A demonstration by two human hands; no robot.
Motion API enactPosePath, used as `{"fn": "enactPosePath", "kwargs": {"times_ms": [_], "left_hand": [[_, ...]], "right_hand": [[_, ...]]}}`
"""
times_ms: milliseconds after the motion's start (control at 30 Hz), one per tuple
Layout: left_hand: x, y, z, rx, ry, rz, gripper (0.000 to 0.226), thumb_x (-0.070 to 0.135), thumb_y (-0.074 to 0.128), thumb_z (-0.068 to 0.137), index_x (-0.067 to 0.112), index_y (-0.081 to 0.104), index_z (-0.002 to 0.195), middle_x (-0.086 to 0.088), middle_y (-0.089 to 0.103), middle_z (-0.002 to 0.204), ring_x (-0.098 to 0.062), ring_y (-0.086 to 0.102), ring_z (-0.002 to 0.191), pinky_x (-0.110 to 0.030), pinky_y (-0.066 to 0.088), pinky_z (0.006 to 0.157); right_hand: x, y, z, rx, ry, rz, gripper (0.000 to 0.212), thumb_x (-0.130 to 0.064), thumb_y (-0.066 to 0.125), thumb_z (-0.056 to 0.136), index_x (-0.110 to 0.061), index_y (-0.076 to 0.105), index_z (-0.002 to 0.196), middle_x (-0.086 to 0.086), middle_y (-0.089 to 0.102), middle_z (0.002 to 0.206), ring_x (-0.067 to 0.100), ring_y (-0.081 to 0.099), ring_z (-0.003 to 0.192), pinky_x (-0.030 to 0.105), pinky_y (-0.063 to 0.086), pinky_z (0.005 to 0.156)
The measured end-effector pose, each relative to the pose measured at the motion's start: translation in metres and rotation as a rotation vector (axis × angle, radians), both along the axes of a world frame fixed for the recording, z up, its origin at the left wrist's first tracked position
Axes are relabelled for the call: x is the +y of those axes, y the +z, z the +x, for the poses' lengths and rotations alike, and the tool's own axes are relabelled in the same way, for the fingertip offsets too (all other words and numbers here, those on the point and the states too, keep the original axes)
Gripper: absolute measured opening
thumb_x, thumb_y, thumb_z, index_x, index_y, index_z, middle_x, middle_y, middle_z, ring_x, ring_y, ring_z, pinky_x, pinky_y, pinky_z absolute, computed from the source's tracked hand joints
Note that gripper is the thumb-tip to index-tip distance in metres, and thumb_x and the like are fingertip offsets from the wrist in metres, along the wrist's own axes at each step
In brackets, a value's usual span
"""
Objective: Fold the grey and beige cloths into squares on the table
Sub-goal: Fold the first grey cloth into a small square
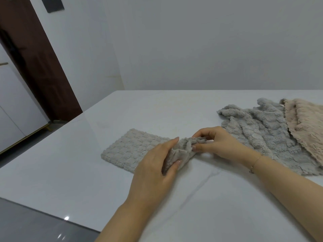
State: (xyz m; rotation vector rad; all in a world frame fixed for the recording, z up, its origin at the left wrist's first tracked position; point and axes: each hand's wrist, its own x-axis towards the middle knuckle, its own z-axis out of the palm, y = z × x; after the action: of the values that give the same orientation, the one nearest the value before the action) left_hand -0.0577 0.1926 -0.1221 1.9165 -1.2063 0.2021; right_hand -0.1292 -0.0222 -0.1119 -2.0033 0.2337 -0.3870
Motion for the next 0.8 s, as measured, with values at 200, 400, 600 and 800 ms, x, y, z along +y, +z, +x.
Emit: {"fn": "enactPosePath", "kwargs": {"times_ms": [200, 400, 600, 800], "left_hand": [[0.013, 0.002, 0.002, 0.334, 0.013, -0.201, 0.021, 0.01, 0.067, 0.086, 0.031, 0.061, 0.086, 0.008, 0.062, 0.079, -0.012, 0.054, 0.067, -0.019, 0.04, 0.059], [0.023, 0.011, 0.004, 0.698, -0.096, -0.338, 0.029, 0.026, 0.07, 0.072, 0.007, 0.06, 0.092, -0.025, 0.06, 0.092, -0.025, 0.059, 0.075, -0.036, 0.048, 0.067], [0.029, 0.034, 0.022, 0.823, -0.085, -0.322, 0.024, 0.011, 0.066, 0.083, 0.01, 0.058, 0.105, -0.006, 0.073, 0.096, -0.022, 0.071, 0.081, -0.033, 0.058, 0.061], [0.037, 0.029, 0.075, 0.74, 0.119, -0.207, 0.025, 0.011, 0.071, 0.082, 0.017, 0.06, 0.104, -0.009, 0.069, 0.084, -0.02, 0.068, 0.07, -0.037, 0.059, 0.071]], "right_hand": [[-0.013, 0.019, -0.01, 0.236, 0.184, -0.065, 0.021, -0.014, 0.081, 0.073, -0.02, 0.074, 0.092, 0.004, 0.073, 0.096, 0.028, 0.067, 0.093, 0.033, 0.051, 0.091], [-0.02, 0.044, -0.019, 0.184, 0.314, 0.048, 0.021, -0.021, 0.073, 0.076, -0.002, 0.069, 0.085, 0.008, 0.068, 0.084, 0.015, 0.062, 0.085, 0.021, 0.043, 0.086], [0.005, 0.043, 0.015, 0.025, 0.226, 0.305, 0.023, -0.023, 0.065, 0.086, -0.007, 0.068, 0.102, 0.006, 0.071, 0.102, 0.015, 0.066, 0.094, 0.023, 0.053, 0.084], [0.023, 0.042, 0.07, 0.109, 0.127, 0.179, 0.029, -0.038, 0.057, 0.091, -0.01, 0.059, 0.09, -0.002, 0.059, 0.078, 0.01, 0.054, 0.072, 0.024, 0.043, 0.071]]}}
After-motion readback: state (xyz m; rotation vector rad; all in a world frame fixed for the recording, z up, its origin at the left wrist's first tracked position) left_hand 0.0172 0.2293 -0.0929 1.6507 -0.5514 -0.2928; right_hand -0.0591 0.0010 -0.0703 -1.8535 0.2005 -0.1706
